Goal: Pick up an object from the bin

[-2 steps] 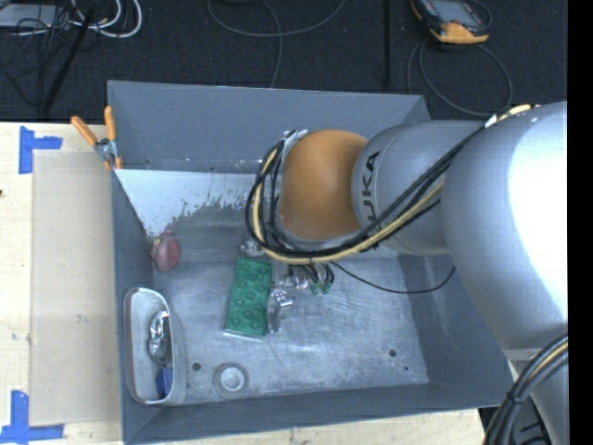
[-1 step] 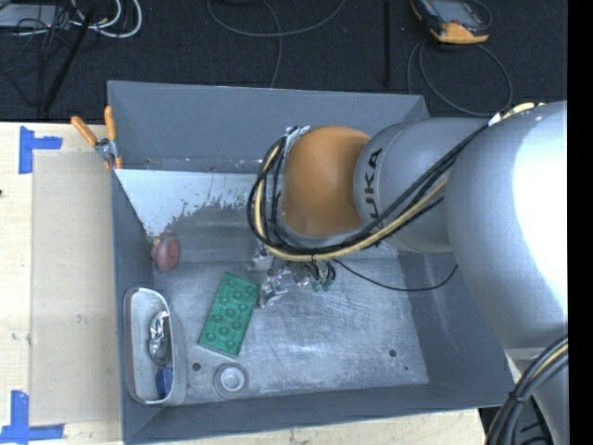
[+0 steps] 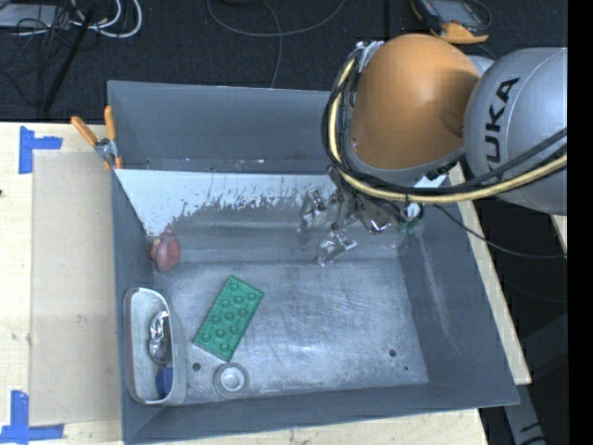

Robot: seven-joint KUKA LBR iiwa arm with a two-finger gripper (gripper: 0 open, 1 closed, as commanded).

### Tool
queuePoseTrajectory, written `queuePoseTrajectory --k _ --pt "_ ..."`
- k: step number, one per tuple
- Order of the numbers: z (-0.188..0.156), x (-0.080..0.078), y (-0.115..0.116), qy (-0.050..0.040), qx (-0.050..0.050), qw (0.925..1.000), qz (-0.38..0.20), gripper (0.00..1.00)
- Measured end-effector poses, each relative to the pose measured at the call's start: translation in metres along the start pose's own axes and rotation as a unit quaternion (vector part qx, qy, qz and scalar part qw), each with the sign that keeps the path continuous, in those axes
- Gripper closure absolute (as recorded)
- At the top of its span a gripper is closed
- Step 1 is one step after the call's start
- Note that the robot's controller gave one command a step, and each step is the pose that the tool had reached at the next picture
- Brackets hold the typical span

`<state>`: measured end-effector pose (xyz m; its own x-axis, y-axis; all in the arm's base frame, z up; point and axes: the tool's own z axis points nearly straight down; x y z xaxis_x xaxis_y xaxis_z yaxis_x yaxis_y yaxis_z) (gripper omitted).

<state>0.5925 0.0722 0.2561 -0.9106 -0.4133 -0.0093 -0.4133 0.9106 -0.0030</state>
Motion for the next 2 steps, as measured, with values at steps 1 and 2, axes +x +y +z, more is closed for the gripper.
queuePoseTrajectory --k 1,2 --pt "0.097 0.002 0.028 0.0062 -0.004 0.9893 -0.146 1.0" --pt "0.167 0.026 0.073 0.0087 -0.006 0.9841 -0.177 1.0"
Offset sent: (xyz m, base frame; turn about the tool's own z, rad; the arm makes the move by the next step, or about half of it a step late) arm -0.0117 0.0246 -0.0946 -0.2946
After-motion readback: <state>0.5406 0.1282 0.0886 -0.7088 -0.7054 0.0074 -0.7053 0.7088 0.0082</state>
